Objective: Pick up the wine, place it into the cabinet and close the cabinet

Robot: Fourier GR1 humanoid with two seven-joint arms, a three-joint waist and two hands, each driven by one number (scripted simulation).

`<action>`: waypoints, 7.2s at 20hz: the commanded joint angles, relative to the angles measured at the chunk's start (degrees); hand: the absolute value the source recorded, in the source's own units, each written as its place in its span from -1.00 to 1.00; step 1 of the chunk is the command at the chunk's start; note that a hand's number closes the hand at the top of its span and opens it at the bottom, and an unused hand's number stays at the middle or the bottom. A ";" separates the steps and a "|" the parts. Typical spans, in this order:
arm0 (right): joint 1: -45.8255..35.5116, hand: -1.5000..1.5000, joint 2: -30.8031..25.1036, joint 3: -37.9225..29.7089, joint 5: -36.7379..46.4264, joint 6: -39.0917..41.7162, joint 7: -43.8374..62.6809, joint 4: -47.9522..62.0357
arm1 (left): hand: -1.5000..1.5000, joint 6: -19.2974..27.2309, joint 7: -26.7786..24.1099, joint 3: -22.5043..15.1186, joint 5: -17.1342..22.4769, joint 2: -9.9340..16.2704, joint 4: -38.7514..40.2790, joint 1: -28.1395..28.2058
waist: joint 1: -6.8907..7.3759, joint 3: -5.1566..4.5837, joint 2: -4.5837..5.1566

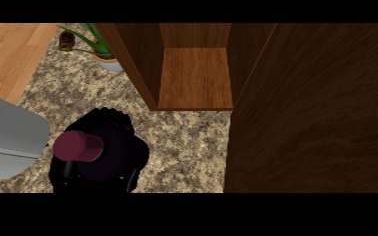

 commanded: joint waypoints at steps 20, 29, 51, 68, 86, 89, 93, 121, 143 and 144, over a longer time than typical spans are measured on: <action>2.80 -1.00 0.14 -3.83 -7.58 2.59 -1.27 -4.46 | 1.00 35.38 7.93 -17.96 0.99 -0.20 14.44 -30.58 | -0.49 -0.01 0.18; -1.20 -1.00 -1.36 -4.39 -8.12 0.42 4.76 -6.56 | 1.00 37.33 6.36 -17.99 -0.18 -0.20 19.58 -34.00 | -0.28 -0.05 0.14; 2.77 -1.00 0.13 -2.45 -5.37 1.14 1.60 -6.59 | 1.00 39.63 -11.10 -18.99 7.37 -0.20 37.11 -33.35 | -0.37 -0.02 0.13; 2.24 -1.00 1.45 0.12 -3.87 -0.67 3.47 -8.44 | 1.00 34.83 -19.06 -10.36 12.58 -0.08 47.01 -36.59 | -0.28 -0.04 0.11; 2.47 -1.00 -0.11 -2.55 -7.79 1.83 2.25 -6.38 | 1.00 32.21 -23.11 -4.10 18.79 -0.19 69.87 -52.34 | -1.61 -0.04 0.39; 2.27 -1.00 -0.83 -5.68 -9.43 3.72 -1.74 -3.27 | 1.00 29.27 -25.88 -0.53 16.08 -0.19 75.77 -54.91 | -1.52 -0.02 0.52; 2.43 -1.00 0.23 -1.41 -7.20 2.51 1.36 -6.30 | 1.00 30.76 -28.87 1.51 13.96 -0.17 78.50 -58.18 | -1.51 -0.04 0.45; 3.12 -1.00 1.52 -0.32 -6.48 3.74 -3.44 -1.73 | 1.00 24.98 -39.43 13.31 22.99 -0.20 97.55 -66.64 | -3.60 -0.05 1.17; 0.50 -1.00 1.59 2.17 -3.15 2.10 -3.02 -1.63 | -1.00 30.20 -40.88 12.22 16.67 0.98 103.96 -65.33 | -3.49 -0.10 1.56; 2.82 -1.00 1.29 1.91 -4.62 2.48 -2.31 -3.89 | -1.00 30.13 -41.46 12.52 16.85 1.42 104.08 -64.39 | -3.99 -0.09 1.54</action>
